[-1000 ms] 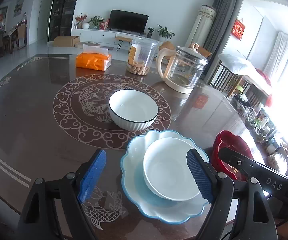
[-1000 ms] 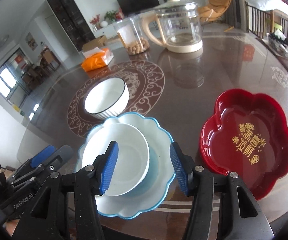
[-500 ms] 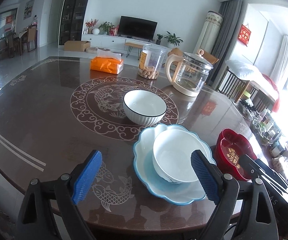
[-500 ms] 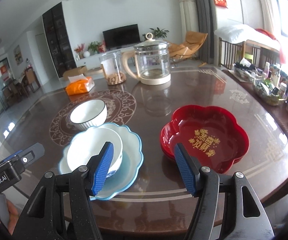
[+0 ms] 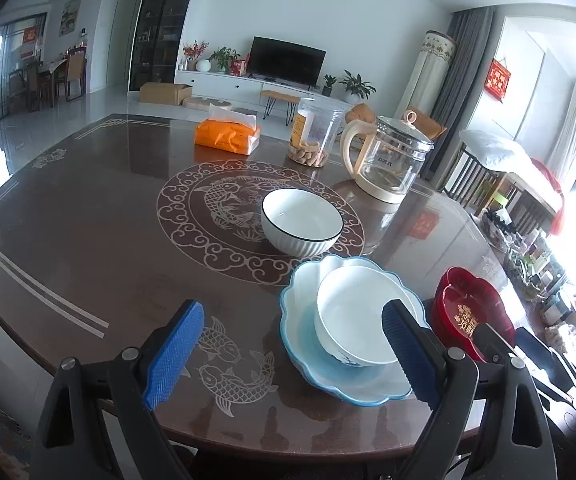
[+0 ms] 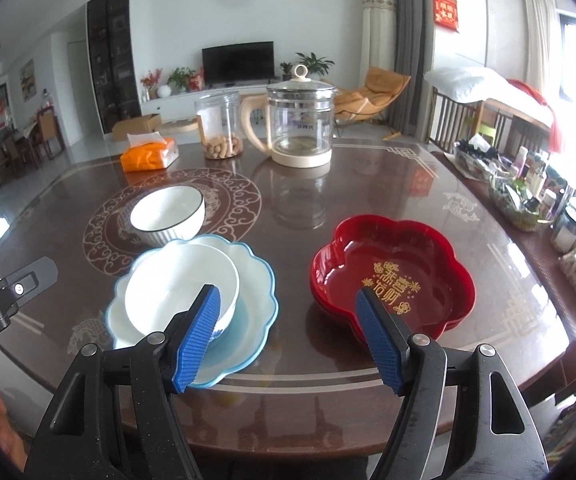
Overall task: Organize plates and bowls
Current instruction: 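Open both grippers and withdraw them from the nested bowls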
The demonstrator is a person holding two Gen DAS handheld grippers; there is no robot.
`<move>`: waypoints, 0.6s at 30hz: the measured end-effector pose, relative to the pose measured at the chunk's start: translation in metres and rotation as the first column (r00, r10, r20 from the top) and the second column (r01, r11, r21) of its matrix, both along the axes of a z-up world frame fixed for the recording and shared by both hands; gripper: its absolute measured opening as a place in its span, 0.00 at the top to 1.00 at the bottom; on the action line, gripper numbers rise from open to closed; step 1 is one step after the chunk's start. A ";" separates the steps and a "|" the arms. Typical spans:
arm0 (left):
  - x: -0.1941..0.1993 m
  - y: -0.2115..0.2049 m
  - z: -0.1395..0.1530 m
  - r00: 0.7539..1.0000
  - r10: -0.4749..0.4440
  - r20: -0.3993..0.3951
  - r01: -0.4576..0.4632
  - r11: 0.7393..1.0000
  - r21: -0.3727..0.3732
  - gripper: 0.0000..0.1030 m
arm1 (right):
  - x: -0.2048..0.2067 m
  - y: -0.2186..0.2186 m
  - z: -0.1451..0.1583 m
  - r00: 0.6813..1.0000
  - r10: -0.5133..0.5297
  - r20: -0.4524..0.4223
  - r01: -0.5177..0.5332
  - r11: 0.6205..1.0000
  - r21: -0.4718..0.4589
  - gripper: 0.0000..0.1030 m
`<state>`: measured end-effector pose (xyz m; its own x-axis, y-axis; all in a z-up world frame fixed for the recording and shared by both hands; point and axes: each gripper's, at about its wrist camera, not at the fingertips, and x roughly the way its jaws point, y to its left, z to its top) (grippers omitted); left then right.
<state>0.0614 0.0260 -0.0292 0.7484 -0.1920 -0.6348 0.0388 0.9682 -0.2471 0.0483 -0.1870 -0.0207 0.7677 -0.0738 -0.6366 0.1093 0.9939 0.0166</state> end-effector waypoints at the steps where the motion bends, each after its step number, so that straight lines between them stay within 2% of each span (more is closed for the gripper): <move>1: -0.001 -0.001 0.000 1.000 -0.002 0.000 0.002 1.000 0.005 0.12 | -0.001 0.001 0.000 1.000 0.001 -0.004 -0.001 1.000 -0.002 0.28; 9: -0.004 0.003 0.002 1.000 0.008 -0.014 -0.008 1.000 0.003 0.12 | -0.010 0.011 0.004 1.000 0.031 -0.003 -0.031 0.999 -0.014 0.28; 16: -0.007 0.013 0.000 0.999 0.032 -0.023 -0.032 0.999 0.002 0.12 | -0.012 0.011 0.007 0.998 0.060 0.010 -0.061 0.997 0.057 0.28; 18: -0.007 0.016 -0.001 0.999 0.040 -0.026 -0.040 0.999 0.003 0.12 | -0.014 0.014 0.009 0.996 0.081 0.029 -0.082 0.996 0.047 0.28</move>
